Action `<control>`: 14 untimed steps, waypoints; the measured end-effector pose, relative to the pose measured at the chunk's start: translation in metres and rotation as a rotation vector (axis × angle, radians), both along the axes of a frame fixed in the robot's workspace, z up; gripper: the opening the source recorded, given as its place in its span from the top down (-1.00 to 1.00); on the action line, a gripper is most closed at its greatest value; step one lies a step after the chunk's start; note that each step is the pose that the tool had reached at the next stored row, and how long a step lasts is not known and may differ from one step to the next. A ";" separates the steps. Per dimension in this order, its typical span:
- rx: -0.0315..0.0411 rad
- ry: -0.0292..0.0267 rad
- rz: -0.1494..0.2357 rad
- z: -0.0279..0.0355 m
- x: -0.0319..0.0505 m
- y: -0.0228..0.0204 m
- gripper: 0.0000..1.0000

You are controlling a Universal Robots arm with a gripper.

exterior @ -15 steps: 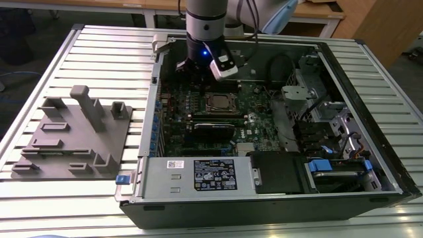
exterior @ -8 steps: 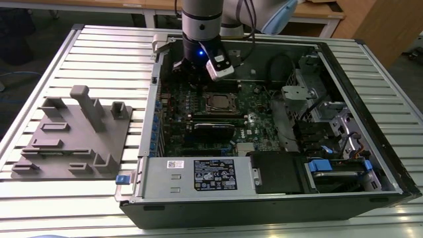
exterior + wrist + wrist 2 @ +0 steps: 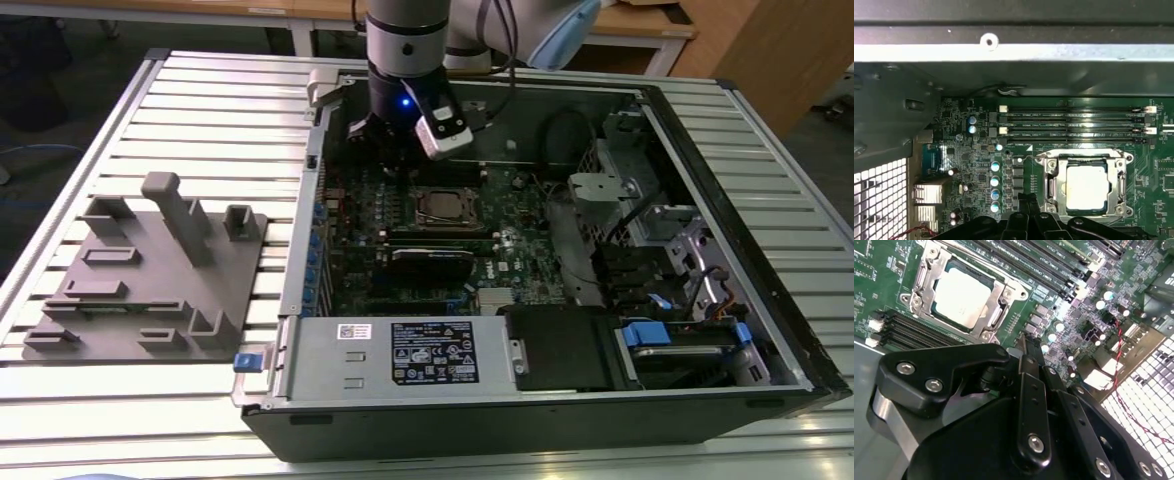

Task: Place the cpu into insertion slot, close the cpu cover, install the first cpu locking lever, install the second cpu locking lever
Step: 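Install the first cpu locking lever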

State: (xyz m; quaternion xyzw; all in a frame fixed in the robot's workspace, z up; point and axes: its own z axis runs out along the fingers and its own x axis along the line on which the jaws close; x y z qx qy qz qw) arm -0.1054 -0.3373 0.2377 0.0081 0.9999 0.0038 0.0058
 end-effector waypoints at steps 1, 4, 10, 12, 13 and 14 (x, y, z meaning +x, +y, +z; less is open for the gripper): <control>-0.0001 -0.0001 0.000 -0.0001 -0.0014 0.0000 0.80; -0.0001 -0.0002 0.000 -0.0006 -0.0080 0.0000 0.80; -0.0001 -0.0003 0.000 -0.0009 -0.0109 0.0037 0.80; -0.0001 -0.0002 0.000 -0.0010 -0.0112 0.0068 0.80; 0.0000 -0.0003 0.000 -0.0010 -0.0114 0.0081 0.80; 0.0007 -0.0003 0.000 -0.0011 -0.0117 0.0091 0.80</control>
